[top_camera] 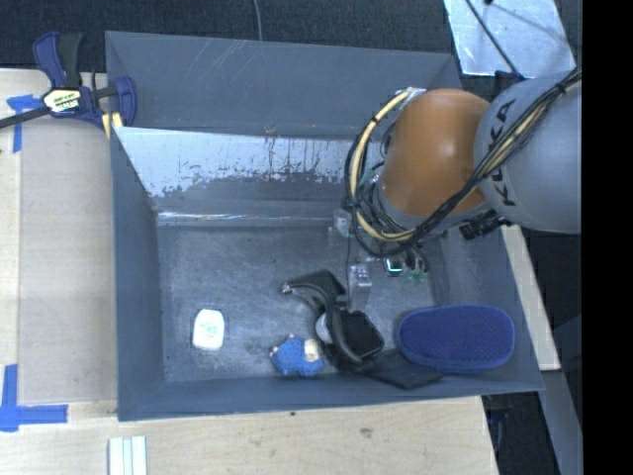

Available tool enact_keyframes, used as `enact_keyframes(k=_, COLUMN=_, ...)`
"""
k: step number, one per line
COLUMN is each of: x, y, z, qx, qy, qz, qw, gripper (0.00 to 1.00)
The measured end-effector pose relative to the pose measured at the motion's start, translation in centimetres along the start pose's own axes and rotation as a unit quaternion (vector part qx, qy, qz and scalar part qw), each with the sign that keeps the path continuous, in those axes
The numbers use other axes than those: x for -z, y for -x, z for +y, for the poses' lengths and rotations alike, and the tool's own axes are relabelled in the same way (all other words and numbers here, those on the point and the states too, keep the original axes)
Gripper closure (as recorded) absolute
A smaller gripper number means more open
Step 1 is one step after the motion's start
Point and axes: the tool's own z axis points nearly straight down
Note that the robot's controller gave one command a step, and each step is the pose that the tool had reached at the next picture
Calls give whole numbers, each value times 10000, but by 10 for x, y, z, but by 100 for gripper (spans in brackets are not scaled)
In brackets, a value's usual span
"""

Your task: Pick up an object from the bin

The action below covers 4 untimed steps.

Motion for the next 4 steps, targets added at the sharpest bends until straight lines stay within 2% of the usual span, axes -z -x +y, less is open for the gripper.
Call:
enact_keyframes(k=1, x=-45, y=-7, z=4, qx=-656, qy=6, qz=-76, qw=9978, gripper=0)
enact_keyframes(k=2, x=-51, y=-15, z=14, qx=-532, qy=20, qz=-135, qw=9985, gripper=0)
enact_keyframes(k=3, x=-49, y=-12, z=20, qx=-524, qy=68, qz=-208, qw=9984, gripper=100)
enact_keyframes(k=4, x=53, y=-65, z=13, qx=-540, qy=7, qz=-67, qw=9985, gripper=100)
